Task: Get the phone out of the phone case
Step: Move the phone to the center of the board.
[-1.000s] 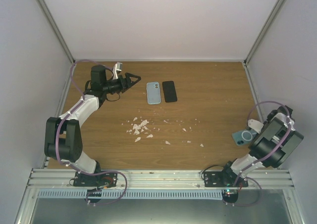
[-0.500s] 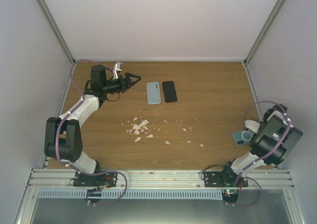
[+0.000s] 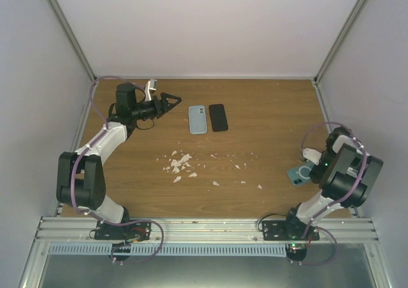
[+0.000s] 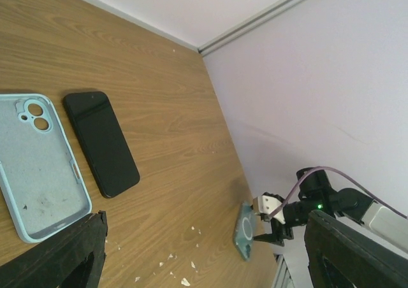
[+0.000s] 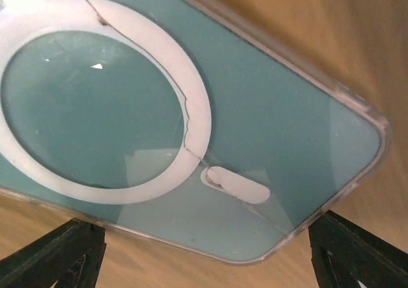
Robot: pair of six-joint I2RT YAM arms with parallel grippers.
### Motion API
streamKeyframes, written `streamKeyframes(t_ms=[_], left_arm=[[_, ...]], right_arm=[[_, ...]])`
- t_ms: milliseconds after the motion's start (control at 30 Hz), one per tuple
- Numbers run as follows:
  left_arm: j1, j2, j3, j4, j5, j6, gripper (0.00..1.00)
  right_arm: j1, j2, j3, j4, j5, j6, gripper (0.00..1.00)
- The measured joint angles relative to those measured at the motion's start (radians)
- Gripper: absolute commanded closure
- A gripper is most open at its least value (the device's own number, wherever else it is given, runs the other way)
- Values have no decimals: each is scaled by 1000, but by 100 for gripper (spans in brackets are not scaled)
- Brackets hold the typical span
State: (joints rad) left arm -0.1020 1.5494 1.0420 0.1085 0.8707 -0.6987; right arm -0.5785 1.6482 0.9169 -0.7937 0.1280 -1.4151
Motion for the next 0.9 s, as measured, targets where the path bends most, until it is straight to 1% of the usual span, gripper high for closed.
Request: streamKeyframes(t_ms=[167,433,533,667,900], left_arm=[[0,-5,0,0,0,0,16],[1,-6,0,0,-1,3,16],[4,-7,0,0,-2,8,15],[14,-20,-5,-1,-6,14,15],[26,-42,-14,-1,-12,20,15]], right_arm=[[131,-7,-8,-31,-142,153,14],[379,-25,-34,45,-321,405,15],[471,-19,-33,71,-357,476,14],[624,0,-16,98,-393,562,15],[854,40,30,108,-429,662,15]])
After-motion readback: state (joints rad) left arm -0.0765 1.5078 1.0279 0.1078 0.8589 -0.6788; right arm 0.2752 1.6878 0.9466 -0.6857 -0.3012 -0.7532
